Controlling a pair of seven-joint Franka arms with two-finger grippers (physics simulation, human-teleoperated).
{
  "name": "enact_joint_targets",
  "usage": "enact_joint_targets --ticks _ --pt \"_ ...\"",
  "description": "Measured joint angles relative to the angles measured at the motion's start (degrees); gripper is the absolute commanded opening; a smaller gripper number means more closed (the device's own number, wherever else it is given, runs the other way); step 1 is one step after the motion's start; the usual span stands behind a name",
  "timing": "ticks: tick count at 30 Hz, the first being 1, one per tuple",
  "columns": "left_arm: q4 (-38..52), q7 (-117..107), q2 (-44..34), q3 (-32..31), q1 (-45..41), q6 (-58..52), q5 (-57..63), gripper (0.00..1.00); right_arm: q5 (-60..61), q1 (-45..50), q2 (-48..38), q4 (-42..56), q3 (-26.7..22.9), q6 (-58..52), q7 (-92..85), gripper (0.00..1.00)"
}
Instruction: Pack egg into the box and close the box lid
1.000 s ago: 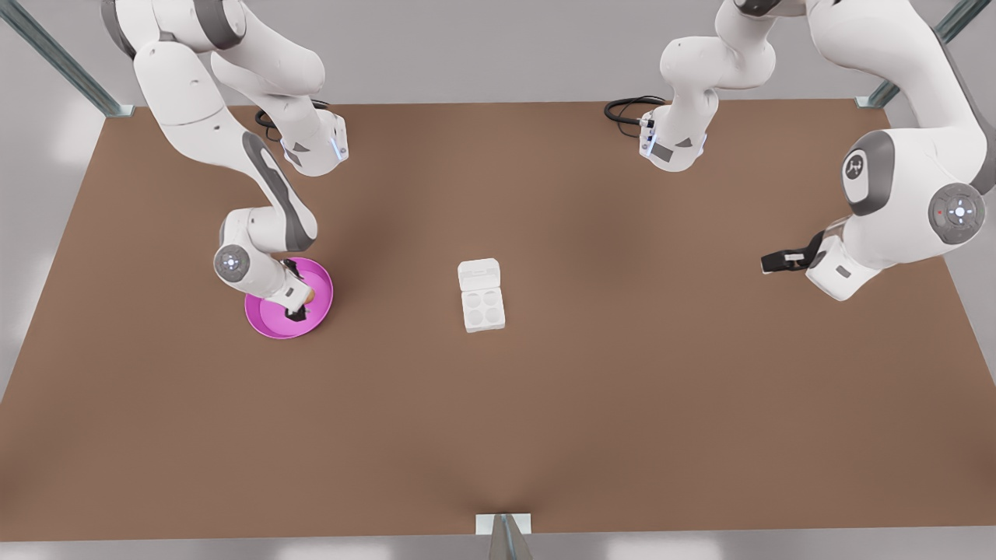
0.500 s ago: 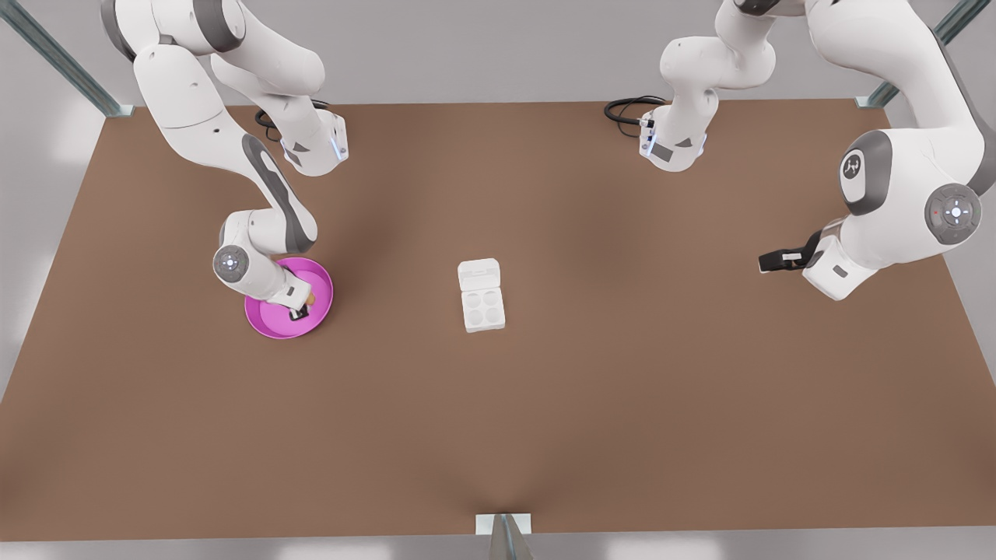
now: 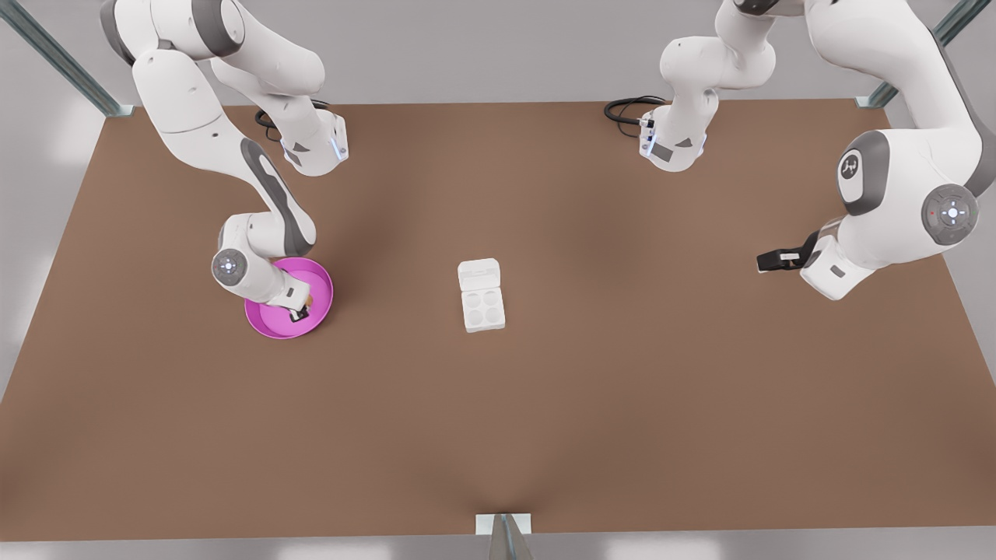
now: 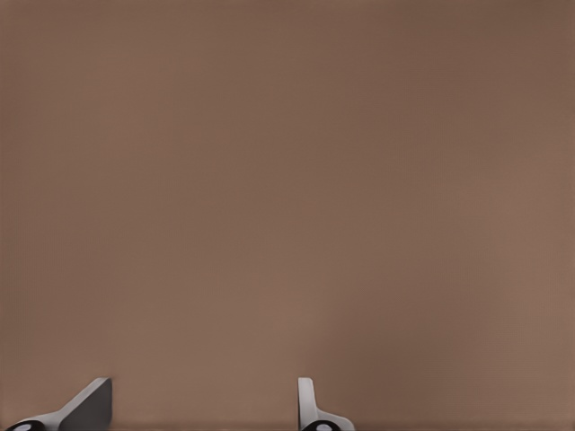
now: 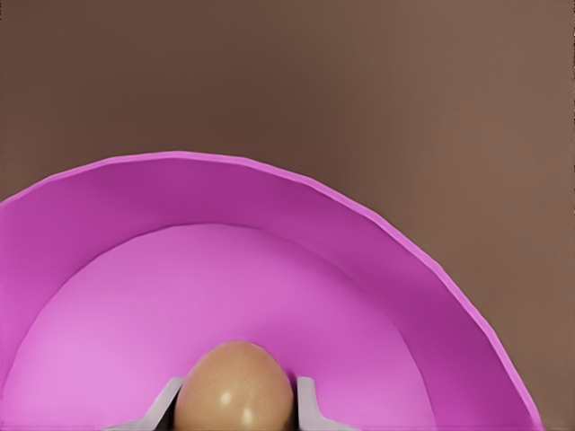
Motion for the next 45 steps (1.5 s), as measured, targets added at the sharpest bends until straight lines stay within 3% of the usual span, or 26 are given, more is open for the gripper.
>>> enact_joint_targets --ticks 7,8,13,26,36,45 --pt "0.08 -0.34 -0.08 -1.15 -0.26 -0.05 0.07 1.00 0.31 -0.18 -1.80 3.49 0.11 -3.87 -0.91 0.52" --pt "0.09 -0.40 -0.09 -1.17 -0.26 -0.06 0.07 1.00 0.74 0.02 -1.87 4.74 0.21 -5.08 -0.99 0.48" --pt "0.09 -0.65 -0.01 -1.43 -0.03 -0.08 0.09 1.00 6.75 0.95 -1.38 11.42 5.24 -12.24 -1.18 0.48" --pt "0.09 -1.06 0.10 -1.50 -0.12 -0.06 0.14 1.00 39.48 10.72 14.73 35.09 7.36 -22.56 -1.48 0.48" --pt "0.17 -1.33 0.00 -1.60 -0.13 -0.26 0.15 1.00 53.70 11.10 23.51 37.20 13.60 -26.51 -2.28 0.48" --pt "0.09 -1.55 0.15 -1.87 -0.03 -0.31 0.16 1.00 58.15 13.75 30.43 44.24 14.06 -27.09 -3.25 0.48"
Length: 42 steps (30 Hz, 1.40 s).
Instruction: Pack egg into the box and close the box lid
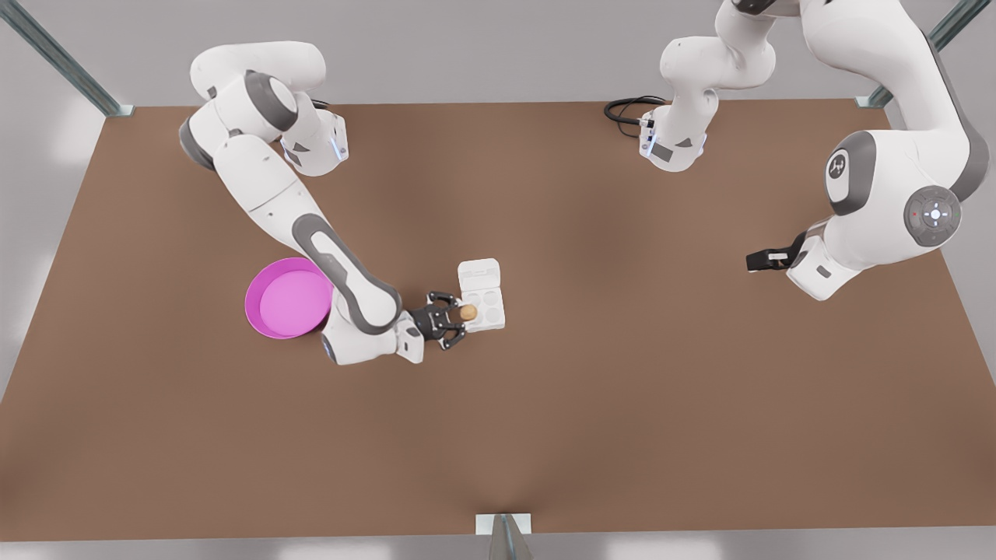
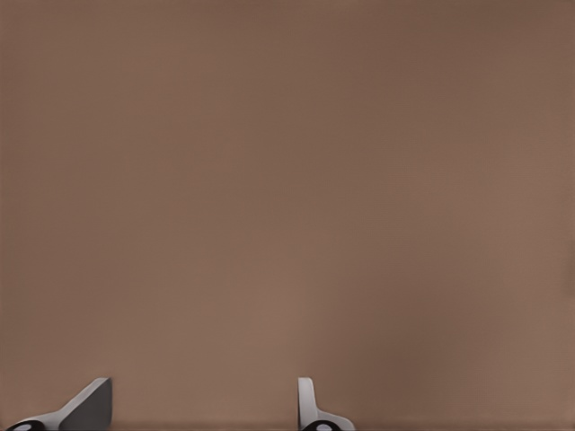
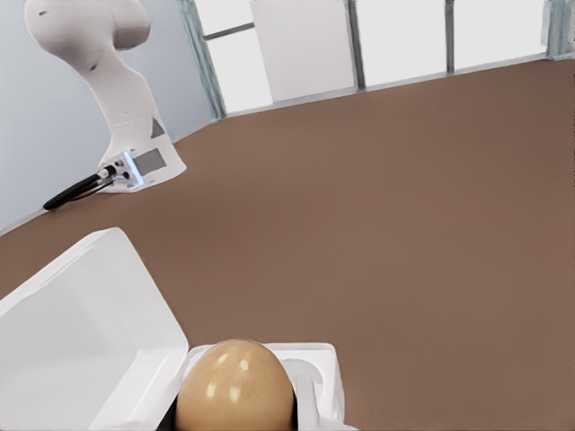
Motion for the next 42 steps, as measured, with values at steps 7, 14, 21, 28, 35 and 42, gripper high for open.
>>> enact_joint_targets --ticks 7,14,21,28,35,42 --pt "0.00 -0.28 -0.14 -0.38 0.07 -0.16 0.01 1.00 1.66 1.24 3.03 0.89 0.05 0.34 -0.47 0.48" --pt "-0.07 -0.69 -0.15 -0.76 0.03 -0.21 0.62 1.00 1.91 1.16 3.49 0.96 0.01 0.41 -0.96 0.48" --pt "0.01 -1.02 -0.21 -1.17 0.28 -0.37 1.08 1.00 2.61 1.16 3.55 1.17 0.01 0.37 -1.30 1.00" --pt "0.17 -1.71 -0.30 -3.19 0.21 -0.96 1.16 1.00 2.85 -0.75 2.99 1.47 -0.13 -0.19 -1.42 1.00" --pt "-0.54 -2.84 3.06 -19.77 1.90 -4.20 1.09 0.21 -18.05 -8.21 -1.33 22.17 -5.18 -5.11 8.02 1.00" --pt "-1.02 -12.46 12.63 -28.23 -22.34 -3.56 -1.77 0.21 -58.72 -10.00 -25.90 19.54 -8.24 -21.81 40.64 1.00"
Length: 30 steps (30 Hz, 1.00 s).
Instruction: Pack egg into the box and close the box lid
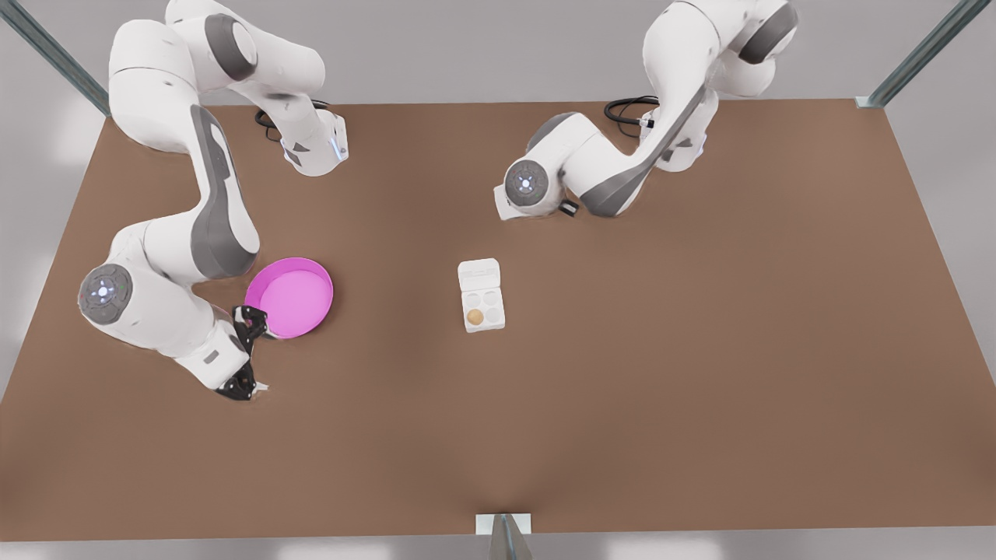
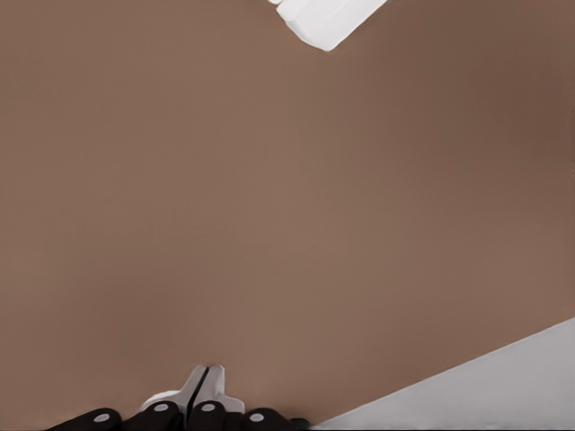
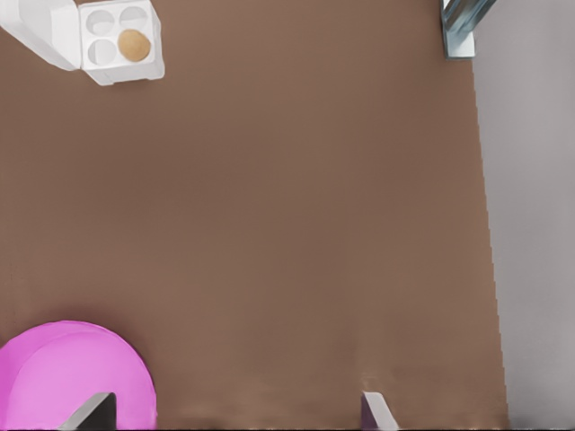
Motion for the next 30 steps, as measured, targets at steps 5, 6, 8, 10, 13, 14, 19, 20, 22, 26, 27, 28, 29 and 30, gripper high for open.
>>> enact_joint_targets --ticks 5,6,8,10,13,14,19,20,22,26,27,28,29,30 --pt "-1.14 -10.91 5.92 -0.07 -9.79 11.72 0.31 0.21 -5.40 -1.25 -9.31 -3.78 0.10 -8.61 18.98 1.00" --pt "-0.86 -13.36 7.43 -0.02 -10.82 14.47 1.07 0.21 -5.88 -1.25 -9.29 -3.78 0.08 -9.65 22.19 1.00" --pt "-0.54 -18.34 10.13 0.08 -12.11 19.93 3.38 0.21 -6.34 -1.24 -8.84 -3.55 0.19 -11.23 28.11 1.00" --pt "-0.06 -23.68 11.58 0.37 -12.13 24.59 5.00 0.21 -6.60 -1.23 -8.66 -3.47 0.23 -12.37 33.41 1.00" --pt "2.02 -32.00 13.90 1.68 -11.89 30.11 6.24 0.21 -6.80 -1.29 -8.64 -3.44 0.21 -13.51 40.32 1.00" --pt "2.26 -34.57 14.19 1.96 -11.59 31.72 6.42 0.21 -6.82 -1.36 -8.64 -3.44 0.10 -13.78 42.35 1.00" --pt "1.95 -45.23 14.99 2.98 -11.08 37.29 6.93 0.21 -7.20 -1.48 -8.96 -3.58 -0.25 -14.71 51.05 1.00" --pt "1.93 -47.00 15.13 3.00 -11.06 37.96 6.99 0.21 -7.26 -0.37 -9.36 -3.62 -1.08 -14.90 52.54 1.00" --pt "1.98 -50.20 15.71 3.01 -11.02 39.06 7.15 0.21 -7.19 1.65 -9.28 -3.60 -2.98 -15.18 55.28 1.00" --pt "2.17 -55.57 16.72 3.01 -10.56 40.61 7.97 0.21 -7.45 2.02 -8.55 -3.53 -3.81 -15.49 59.91 1.00" --pt "2.17 -56.74 16.83 3.02 -10.35 40.86 8.41 0.21 -7.55 2.09 -8.30 -3.53 -3.85 -15.50 60.92 1.00" --pt "2.16 -57.84 16.93 3.02 -10.21 41.07 8.83 0.21 -7.65 2.17 -7.90 -3.51 -3.85 -15.48 61.86 1.00" --pt "2.16 -58.85 17.02 3.08 -10.08 41.25 9.34 0.21 -7.74 2.23 -7.57 -3.48 -3.85 -15.46 62.76 1.00" --pt "2.12 -59.66 17.11 3.09 -9.96 41.40 9.73 0.21 -7.78 2.29 -7.40 -3.46 -3.81 -15.45 63.60 1.00"
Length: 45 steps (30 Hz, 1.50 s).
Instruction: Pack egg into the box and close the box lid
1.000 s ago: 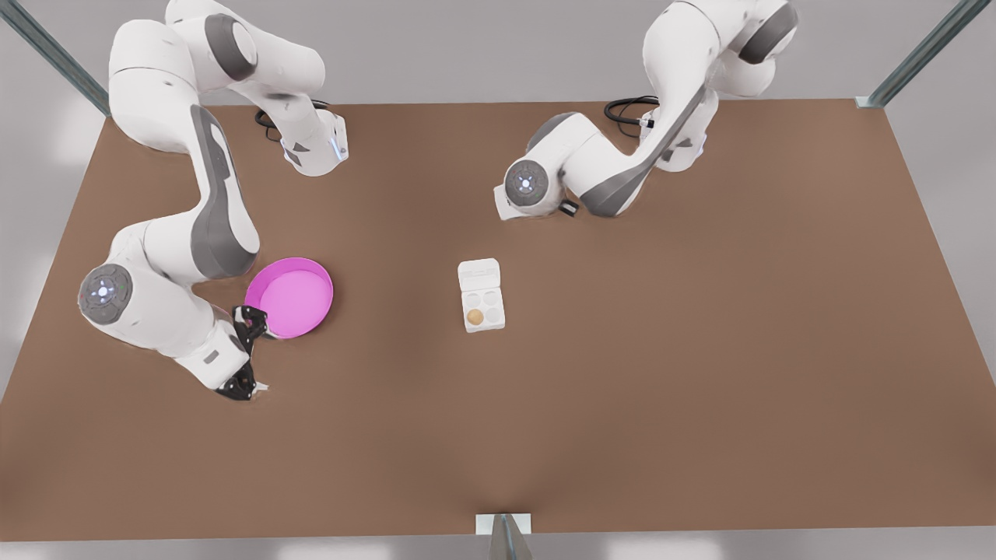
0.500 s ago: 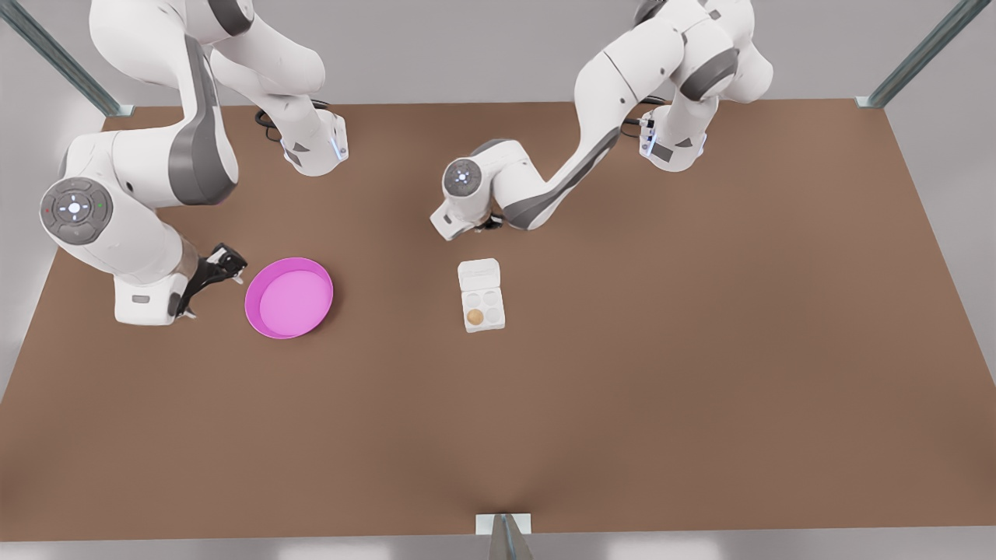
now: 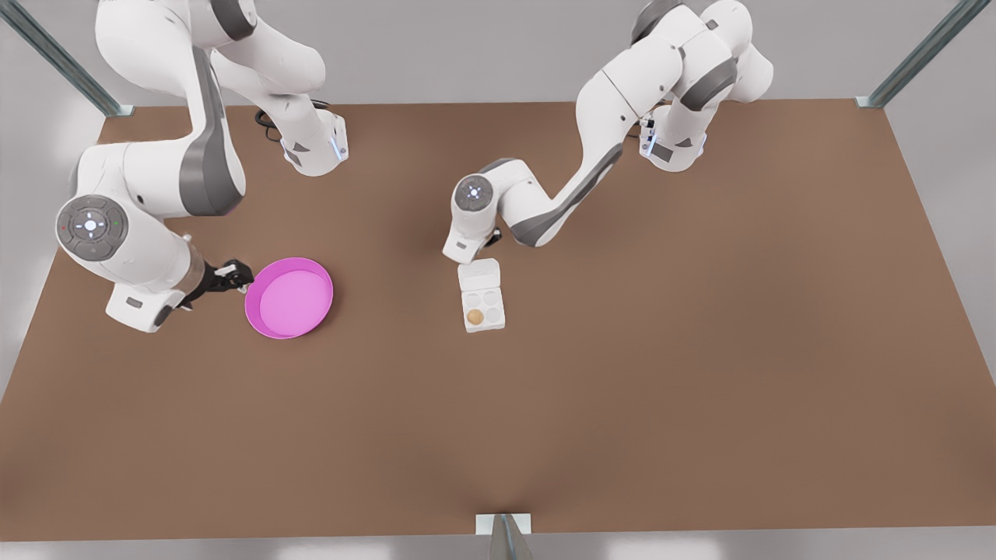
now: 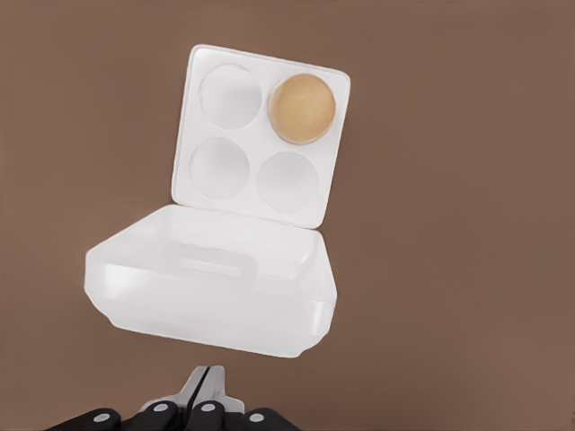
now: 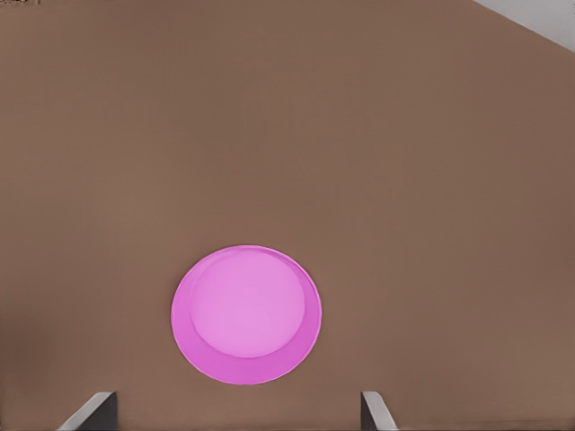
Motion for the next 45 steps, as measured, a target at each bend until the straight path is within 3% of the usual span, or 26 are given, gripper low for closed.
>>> enact_joint_targets --ticks 30,32,35,36,37,38,42,45 --pt "5.83 7.47 4.28 0.01 4.15 2.04 2.33 0.21 -0.31 0.16 1.46 0.15 0.29 0.25 11.91 1.00" --pt "8.12 8.05 2.30 -2.52 8.64 -1.04 2.05 0.21 -0.32 0.14 1.48 0.18 0.29 0.25 12.20 1.00" --pt "19.02 10.26 -3.71 -7.70 26.93 -16.37 3.58 0.22 -0.33 0.16 1.49 0.21 0.29 0.25 12.57 1.00" --pt "20.89 11.34 -5.10 -8.07 31.95 -21.10 4.76 0.40 -0.34 0.13 1.49 0.23 0.29 0.27 12.68 1.00" --pt "22.03 12.66 -5.90 -8.23 35.31 -25.31 5.71 0.51 -0.34 0.10 1.50 0.21 0.29 0.30 12.79 1.00" --pt "23.20 14.33 -7.01 -8.08 37.21 -29.37 6.71 1.00 -0.34 0.09 1.54 0.21 0.30 0.35 12.89 1.00" --pt "10.43 24.59 -23.61 5.74 32.27 -37.16 3.97 1.00 -0.34 0.08 1.57 0.20 0.29 0.47 13.25 1.00" --pt "12.86 31.60 -26.01 10.38 31.21 -41.31 -0.66 1.00 -0.33 0.13 1.51 0.23 0.31 0.53 13.45 1.00"
